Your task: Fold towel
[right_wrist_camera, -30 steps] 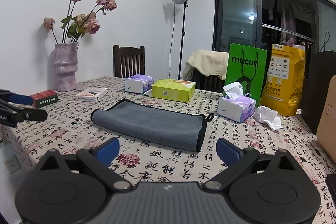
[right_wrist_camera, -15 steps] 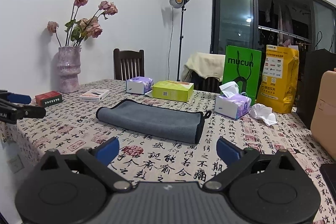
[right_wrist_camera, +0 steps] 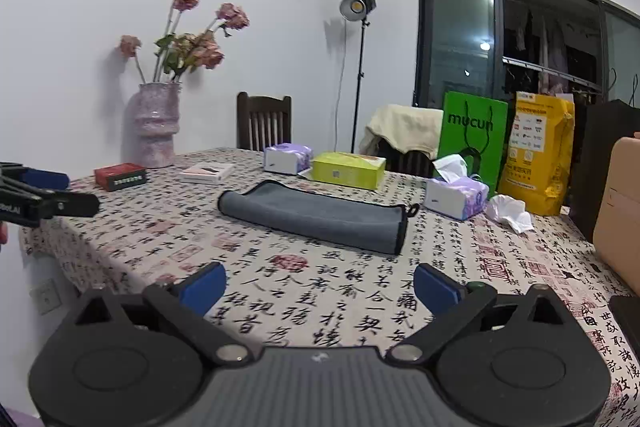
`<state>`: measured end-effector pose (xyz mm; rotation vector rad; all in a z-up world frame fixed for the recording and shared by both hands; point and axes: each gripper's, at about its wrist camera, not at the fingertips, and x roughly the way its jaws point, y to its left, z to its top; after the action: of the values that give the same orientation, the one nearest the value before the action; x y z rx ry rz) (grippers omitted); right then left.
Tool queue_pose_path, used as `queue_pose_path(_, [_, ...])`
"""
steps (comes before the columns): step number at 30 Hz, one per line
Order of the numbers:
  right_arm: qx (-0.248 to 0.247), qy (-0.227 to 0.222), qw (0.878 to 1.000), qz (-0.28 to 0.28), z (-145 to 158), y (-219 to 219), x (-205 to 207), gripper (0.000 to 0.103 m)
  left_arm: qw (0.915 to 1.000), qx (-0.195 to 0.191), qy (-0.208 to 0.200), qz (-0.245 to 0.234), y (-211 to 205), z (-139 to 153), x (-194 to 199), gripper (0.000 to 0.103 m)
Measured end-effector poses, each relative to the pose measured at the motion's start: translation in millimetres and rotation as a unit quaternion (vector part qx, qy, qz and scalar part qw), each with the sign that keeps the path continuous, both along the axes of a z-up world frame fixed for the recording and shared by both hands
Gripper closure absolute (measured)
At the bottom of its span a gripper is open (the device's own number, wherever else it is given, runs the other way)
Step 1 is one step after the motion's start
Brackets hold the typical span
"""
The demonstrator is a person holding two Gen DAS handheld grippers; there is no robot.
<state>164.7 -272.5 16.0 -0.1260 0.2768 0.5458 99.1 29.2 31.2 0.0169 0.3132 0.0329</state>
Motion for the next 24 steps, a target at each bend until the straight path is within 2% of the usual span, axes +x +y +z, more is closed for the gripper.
queue_pose_path(4, [0.007,0.009,1.0,-0.005,-1.4,-2.8,-11.5,0.0,0.9997,0.017,-0.011,-0.012,-7.4,-3.0,-13.5,0.0])
queue_pose_path(13, [0.011,0.014,1.0,-0.005,-0.1,-9.0,-47.6,0.0,0.9996,0.017,-0.017,-0.016,-11.6,-9.8,-51.8,0.0])
queue_pose_path(19, [-0.005,0.004,1.0,0.004,2.3,-4.9,-57.0,0.0,0.9997,0.02,-0.009,-0.012,-11.1,-15.4,-64.9,0.0])
queue_pose_path(24, [0.008,-0.005,1.0,0.002,0.4,-6.7,-70.7,0.0,0.9998,0.016,-0.004,-0.007,-12.8,-18.9,-75.9,0.0])
